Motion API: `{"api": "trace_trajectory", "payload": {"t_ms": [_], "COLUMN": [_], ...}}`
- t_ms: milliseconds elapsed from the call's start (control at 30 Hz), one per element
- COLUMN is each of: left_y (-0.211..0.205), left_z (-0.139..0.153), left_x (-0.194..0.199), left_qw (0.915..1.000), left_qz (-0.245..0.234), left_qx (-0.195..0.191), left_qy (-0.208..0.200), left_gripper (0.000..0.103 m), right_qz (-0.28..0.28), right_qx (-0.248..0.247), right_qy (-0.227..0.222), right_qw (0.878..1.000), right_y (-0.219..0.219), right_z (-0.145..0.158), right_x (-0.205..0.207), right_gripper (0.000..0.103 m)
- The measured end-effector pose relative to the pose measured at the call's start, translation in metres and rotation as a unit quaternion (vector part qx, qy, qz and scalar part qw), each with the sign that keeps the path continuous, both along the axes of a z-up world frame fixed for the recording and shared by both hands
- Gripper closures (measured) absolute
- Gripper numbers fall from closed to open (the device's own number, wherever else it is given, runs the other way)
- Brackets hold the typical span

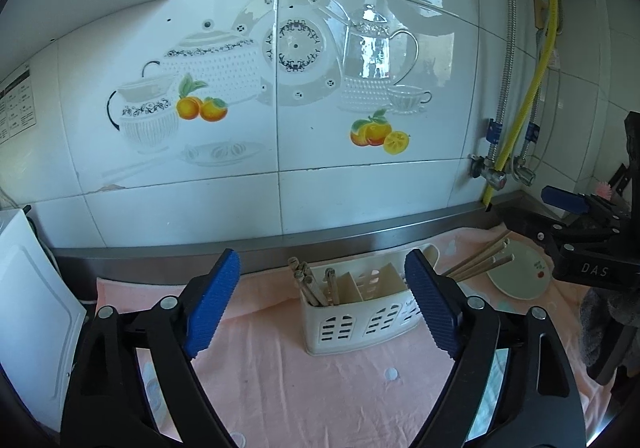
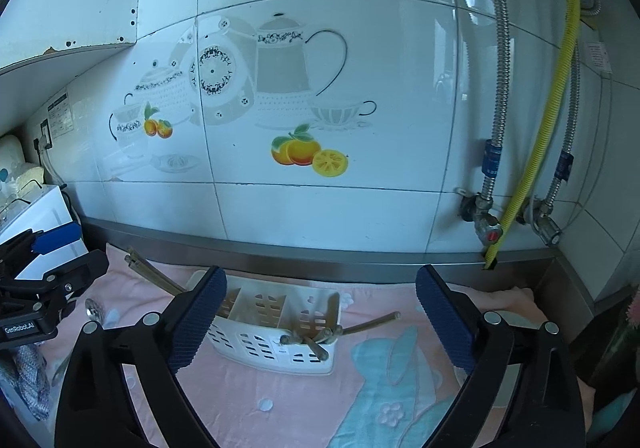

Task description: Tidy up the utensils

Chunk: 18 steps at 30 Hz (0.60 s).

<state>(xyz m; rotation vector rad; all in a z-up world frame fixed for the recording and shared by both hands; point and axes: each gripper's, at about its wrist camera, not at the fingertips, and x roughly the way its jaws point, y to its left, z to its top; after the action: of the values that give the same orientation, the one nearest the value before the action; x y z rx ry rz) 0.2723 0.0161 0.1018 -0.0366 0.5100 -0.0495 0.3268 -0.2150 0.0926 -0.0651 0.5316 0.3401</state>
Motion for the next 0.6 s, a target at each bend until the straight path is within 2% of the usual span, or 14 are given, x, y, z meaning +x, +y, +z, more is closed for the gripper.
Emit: {"api": "trace_trajectory", "payload": {"t_ms": [600], "left_y": [-0.005], "left_z": [0.003], "left_x": [-0.041], "left_qw": [0.9999], "left_qz": [-0.003], "left_qx": [0.002], "left_qy": [-0.012], "left_gripper": [0.012], "right_qz": [0.002], "right_qx": [0.007], "right_qy": [-0.006], "right_qw": [1.0], "right_y": [-0.009], "right_z": [0.003], "right_x": [-0.04], "right_gripper": [0.009]}}
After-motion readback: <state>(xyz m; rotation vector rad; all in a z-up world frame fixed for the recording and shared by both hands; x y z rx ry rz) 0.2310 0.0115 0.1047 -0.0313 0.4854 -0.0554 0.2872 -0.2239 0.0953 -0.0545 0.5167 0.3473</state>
